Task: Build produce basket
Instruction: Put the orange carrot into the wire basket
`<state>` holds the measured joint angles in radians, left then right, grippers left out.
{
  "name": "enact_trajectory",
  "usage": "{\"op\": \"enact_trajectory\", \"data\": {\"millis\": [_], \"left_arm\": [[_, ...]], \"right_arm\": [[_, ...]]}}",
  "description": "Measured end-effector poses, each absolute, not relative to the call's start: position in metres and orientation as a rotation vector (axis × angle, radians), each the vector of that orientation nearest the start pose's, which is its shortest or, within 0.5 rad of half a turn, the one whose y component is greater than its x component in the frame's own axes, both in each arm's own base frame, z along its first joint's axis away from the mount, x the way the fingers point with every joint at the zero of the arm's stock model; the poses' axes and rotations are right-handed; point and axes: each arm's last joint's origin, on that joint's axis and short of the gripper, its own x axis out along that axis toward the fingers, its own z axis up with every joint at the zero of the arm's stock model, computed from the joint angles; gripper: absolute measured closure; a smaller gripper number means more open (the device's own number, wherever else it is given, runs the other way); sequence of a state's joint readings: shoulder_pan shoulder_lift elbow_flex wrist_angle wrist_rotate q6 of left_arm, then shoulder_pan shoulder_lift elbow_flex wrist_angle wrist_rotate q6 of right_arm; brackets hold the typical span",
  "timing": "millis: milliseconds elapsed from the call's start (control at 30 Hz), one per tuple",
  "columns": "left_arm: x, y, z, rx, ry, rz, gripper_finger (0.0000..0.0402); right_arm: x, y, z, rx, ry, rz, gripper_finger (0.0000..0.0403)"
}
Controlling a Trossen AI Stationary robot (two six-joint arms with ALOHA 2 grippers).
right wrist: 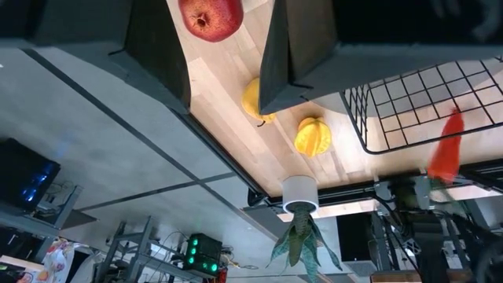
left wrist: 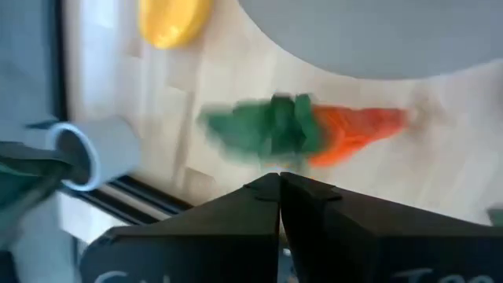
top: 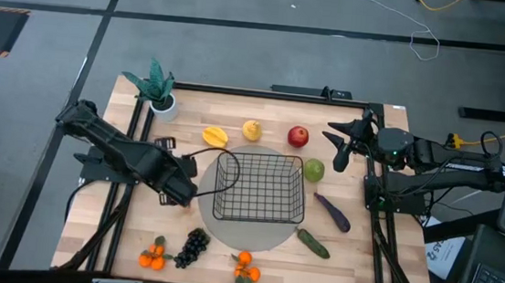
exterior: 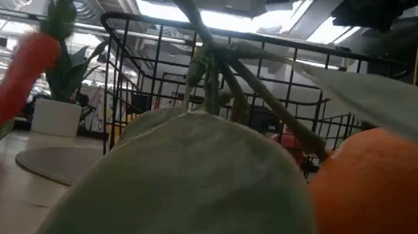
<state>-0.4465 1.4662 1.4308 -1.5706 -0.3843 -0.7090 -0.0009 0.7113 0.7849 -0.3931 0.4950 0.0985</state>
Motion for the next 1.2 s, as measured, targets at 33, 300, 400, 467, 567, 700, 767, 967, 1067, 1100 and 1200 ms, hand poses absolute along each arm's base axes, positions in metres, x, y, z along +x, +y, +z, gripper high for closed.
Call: {"op": "enact_trajectory", "data": {"millis": [33, 300, 400, 467, 567, 700, 767, 967, 1067, 1100, 1200], "left_arm": [[0.218, -0.092, 0.327, 0.076, 1.344, 0.45, 0.0401], [0.22, -0.093, 0.34, 0.048, 1.295, 0.442, 0.0402], [0.224, -0.096, 0.336, -0.02, 1.267, 0.439, 0.0401], [0.227, -0.096, 0.332, -0.07, 1.261, 0.436, 0.0395], [0.229, -0.093, 0.319, -0.103, 1.3, 0.443, 0.0373], [0.226, -0.083, 0.292, -0.067, 1.387, 0.517, 0.0325], [0.224, -0.077, 0.279, -0.061, 1.426, 0.556, 0.03], [0.228, -0.06, 0.248, 0.031, 1.443, 0.536, 0.0245], [0.227, -0.051, 0.242, 0.078, 1.46, 0.53, 0.0239], [0.227, -0.048, 0.242, 0.085, 1.466, 0.527, 0.0238], [0.225, -0.036, 0.241, 0.105, 1.502, 0.532, 0.024]], "right_arm": [[0.148, -0.014, 0.324, 0.018, 0.288, -0.507, 0.0253], [0.148, -0.014, 0.324, 0.018, 0.288, -0.506, 0.0253], [0.148, -0.014, 0.324, 0.018, 0.288, -0.506, 0.0253], [0.148, -0.014, 0.325, 0.019, 0.288, -0.506, 0.0253], [0.148, -0.014, 0.324, 0.018, 0.288, -0.505, 0.0253], [0.149, -0.014, 0.324, 0.019, 0.289, -0.505, 0.0253], [0.149, -0.014, 0.324, 0.019, 0.289, -0.505, 0.0253], [0.149, -0.014, 0.324, 0.019, 0.289, -0.505, 0.0253], [0.149, -0.014, 0.324, 0.019, 0.289, -0.505, 0.0253], [0.149, -0.014, 0.324, 0.019, 0.289, -0.505, 0.0253], [0.149, -0.014, 0.324, 0.019, 0.289, -0.504, 0.0253]]}}
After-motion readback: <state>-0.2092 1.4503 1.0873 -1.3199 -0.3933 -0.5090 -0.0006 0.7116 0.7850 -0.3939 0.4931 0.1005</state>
